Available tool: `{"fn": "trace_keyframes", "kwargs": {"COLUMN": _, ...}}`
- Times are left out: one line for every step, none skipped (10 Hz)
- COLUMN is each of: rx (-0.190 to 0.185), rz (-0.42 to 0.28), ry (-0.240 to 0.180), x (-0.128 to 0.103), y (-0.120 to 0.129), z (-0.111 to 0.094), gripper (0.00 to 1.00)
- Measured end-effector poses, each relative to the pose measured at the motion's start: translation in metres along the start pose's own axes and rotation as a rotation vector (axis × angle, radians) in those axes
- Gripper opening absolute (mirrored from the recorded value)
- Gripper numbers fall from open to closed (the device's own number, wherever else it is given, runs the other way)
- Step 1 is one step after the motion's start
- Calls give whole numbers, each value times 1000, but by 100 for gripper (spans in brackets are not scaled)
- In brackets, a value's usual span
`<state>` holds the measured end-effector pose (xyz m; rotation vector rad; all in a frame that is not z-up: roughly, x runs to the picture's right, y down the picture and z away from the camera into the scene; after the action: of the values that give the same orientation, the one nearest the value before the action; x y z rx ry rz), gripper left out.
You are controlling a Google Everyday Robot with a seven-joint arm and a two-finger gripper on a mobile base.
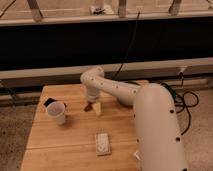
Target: Place the pepper on the white sponge
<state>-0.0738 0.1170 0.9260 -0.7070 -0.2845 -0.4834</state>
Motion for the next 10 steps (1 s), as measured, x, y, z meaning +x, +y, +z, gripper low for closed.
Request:
{"fn": "trace_keyframes", "kwargs": {"rx": 1, "rz": 2, "ry": 0, "x": 1, "y": 0, "z": 1, "gripper": 80}}
{"fn": "trace_keyframes", "kwargs": {"rx": 0, "rz": 3, "ry": -1, "x": 1, "y": 0, "z": 2, "gripper": 80}}
{"fn": "trace_keyframes", "kwargs": {"rx": 0, "rz": 2, "ry": -4, "x": 0, "y": 0, "z": 4, "gripper": 78}}
{"fn": "trace_keyframes", "kwargs": {"rx": 0, "rz": -2, "ry": -5, "x": -2, "y": -1, "z": 4, "gripper": 70}}
{"fn": "trace_keyframes", "kwargs": {"rx": -1, "rz": -3, "ry": -6, "x": -3, "y": -1, "z": 5, "gripper": 62}}
{"fn": "trace_keyframes", "kwargs": {"rx": 0, "rz": -2, "ry": -7, "x": -2, "y": -1, "z": 4, "gripper": 52}}
{"fn": "trace_keyframes", "kwargs": {"rx": 1, "rz": -3, "ry": -9, "x": -3, "y": -1, "z": 4, "gripper": 39}}
{"fn": "trace_keyframes", "kwargs": {"rx": 1, "rz": -3, "ry": -10, "x": -3, "y": -1, "z": 4, "gripper": 31}}
{"fn": "trace_keyframes", "kwargs": {"rx": 2, "rz": -3, "ry": -11, "x": -3, "y": -1, "z": 3, "gripper": 23}}
{"fn": "trace_keyframes", "kwargs": {"rx": 3, "rz": -4, "ry": -14, "x": -5, "y": -2, "z": 1, "gripper": 11}}
